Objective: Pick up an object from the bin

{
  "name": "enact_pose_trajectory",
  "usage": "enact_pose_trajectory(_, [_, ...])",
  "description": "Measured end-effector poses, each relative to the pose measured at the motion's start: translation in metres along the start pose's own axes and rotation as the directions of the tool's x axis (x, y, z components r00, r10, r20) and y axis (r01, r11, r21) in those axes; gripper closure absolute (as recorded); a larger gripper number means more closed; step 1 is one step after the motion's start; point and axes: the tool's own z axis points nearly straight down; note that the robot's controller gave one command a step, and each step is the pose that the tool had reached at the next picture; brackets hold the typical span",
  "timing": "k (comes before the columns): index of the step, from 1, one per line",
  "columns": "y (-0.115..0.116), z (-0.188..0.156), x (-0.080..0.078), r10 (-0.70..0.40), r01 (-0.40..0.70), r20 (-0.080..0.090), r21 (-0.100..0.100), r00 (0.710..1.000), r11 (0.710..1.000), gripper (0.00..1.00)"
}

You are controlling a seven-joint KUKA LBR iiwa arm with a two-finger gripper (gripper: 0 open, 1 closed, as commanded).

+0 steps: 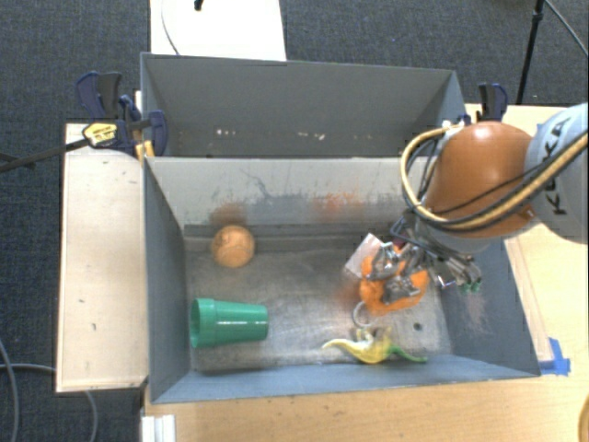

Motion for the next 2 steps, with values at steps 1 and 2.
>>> enact_pose_trajectory(1, [-0.0154,-0.0258,0.0493,-0.001,0.001,0.001,-0.002,1.0,1.0,1.0])
enact_pose_trajectory(2, [-0.0154,-0.0258,0.0493,-0.001,0.001,0.001,-0.002,1.0,1.0,1.0])
